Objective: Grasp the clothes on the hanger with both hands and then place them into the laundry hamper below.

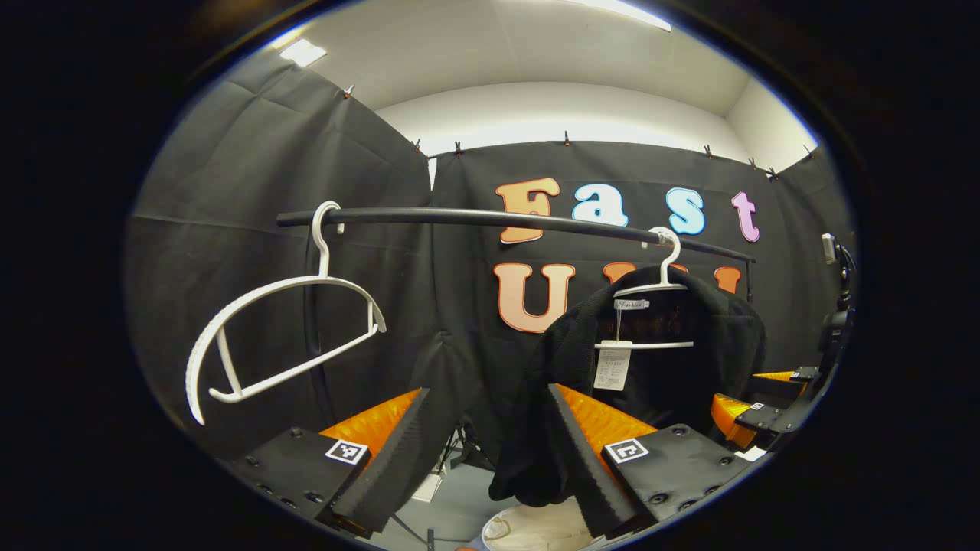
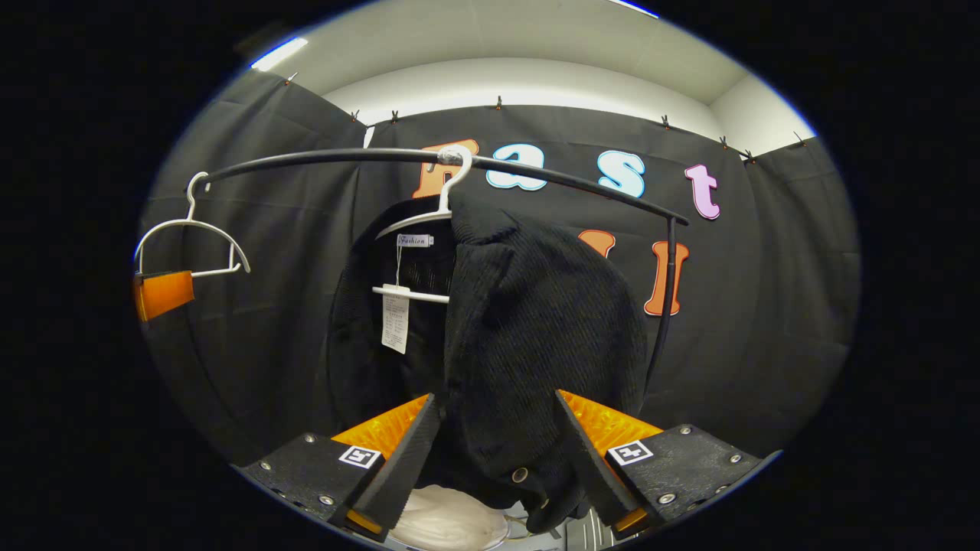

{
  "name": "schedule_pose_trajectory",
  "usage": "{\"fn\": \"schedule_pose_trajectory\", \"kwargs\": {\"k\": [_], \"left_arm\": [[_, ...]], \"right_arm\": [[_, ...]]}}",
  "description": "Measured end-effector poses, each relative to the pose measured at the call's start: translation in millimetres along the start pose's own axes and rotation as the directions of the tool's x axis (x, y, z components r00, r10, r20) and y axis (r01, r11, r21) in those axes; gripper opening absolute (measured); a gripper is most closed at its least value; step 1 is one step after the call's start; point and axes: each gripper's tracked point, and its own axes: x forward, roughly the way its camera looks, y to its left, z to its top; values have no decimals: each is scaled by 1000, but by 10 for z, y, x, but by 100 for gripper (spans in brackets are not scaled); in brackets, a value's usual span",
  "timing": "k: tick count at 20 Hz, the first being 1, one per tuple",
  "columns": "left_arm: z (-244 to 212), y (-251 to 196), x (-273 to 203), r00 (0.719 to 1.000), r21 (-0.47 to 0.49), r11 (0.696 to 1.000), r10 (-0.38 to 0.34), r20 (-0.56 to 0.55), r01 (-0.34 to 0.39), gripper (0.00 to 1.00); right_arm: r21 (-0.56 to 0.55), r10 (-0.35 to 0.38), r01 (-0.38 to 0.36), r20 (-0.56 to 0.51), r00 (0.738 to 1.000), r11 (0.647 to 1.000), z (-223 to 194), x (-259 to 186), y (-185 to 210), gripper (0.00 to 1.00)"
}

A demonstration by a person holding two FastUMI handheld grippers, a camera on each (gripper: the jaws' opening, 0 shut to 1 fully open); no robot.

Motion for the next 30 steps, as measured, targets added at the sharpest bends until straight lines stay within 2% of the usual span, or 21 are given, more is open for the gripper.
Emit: {"fn": "schedule_pose_trajectory", "kwargs": {"k": [1,4,8,9,10,12,13,14,15,16,17,18,20,23,24,25,26,28,30], "left_arm": [[-25,-25,33,1000,2,1000,-7,-3,7,100],[-58,-150,133,999,0,999,-54,7,54,93],[-234,-349,322,994,-12,994,-105,-24,105,100],[-292,-433,385,992,-24,992,-125,-34,124,94],[-359,-510,466,989,-36,989,-143,-43,142,94],[-516,-625,646,986,-47,987,-156,-65,153,94],[-582,-666,729,985,-46,987,-157,-75,154,96],[-655,-725,833,983,-45,987,-161,-85,157,94],[-722,-787,946,982,-43,985,-168,-92,164,97],[-776,-836,1039,981,-40,985,-171,-95,168,100],[-822,-871,1128,981,-37,985,-170,-96,167,97],[-865,-901,1213,981,-34,986,-168,-96,166,97],[-932,-986,1333,980,-25,985,-174,-101,172,97],[-1009,-1072,1498,979,-11,985,-171,-107,171,97],[-1043,-1090,1549,980,-11,986,-166,-111,166,97],[-1077,-1129,1594,978,-14,985,-174,-117,173,94],[-1117,-1166,1639,976,-18,984,-181,-122,180,97],[-1188,-1211,1724,974,-17,983,-184,-131,183,94],[-1257,-1214,1803,975,-8,985,-171,-138,172,97]], "right_arm": [[-4,-9,9,-7,1000,1000,-29,77,6,92],[-14,-49,49,-10,999,999,-66,292,-32,92],[-26,-72,71,-37,997,997,-131,492,-88,90],[-25,-76,75,-35,997,997,-119,504,-114,89],[-24,-74,73,-32,997,997,-111,514,-139,89],[-19,-62,61,-33,998,998,-100,511,-160,74],[-20,-57,56,-34,998,998,-99,500,-185,72],[-21,-53,52,-36,998,998,-102,505,-210,66],[-19,-49,48,-38,998,999,-89,507,-223,63],[-15,-43,43,-39,998,999,-85,508,-236,57],[-12,-40,40,-39,998,999,-77,494,-250,47],[-11,-36,36,-38,999,999,-68,489,-260,49],[-14,-12,12,-39,999,1000,-59,495,-242,33],[-18,-2,2,-46,999,1000,-83,487,-254,25],[-17,0,-1,-49,999,1000,-81,488,-256,19],[-16,2,-3,-51,999,1000,-73,483,-262,17],[-15,5,-5,-52,999,1000,-61,481,-270,14],[-16,5,-6,-48,999,1000,-41,452,-291,13],[-14,6,-7,-47,999,1000,-12,451,-309,10]]}}
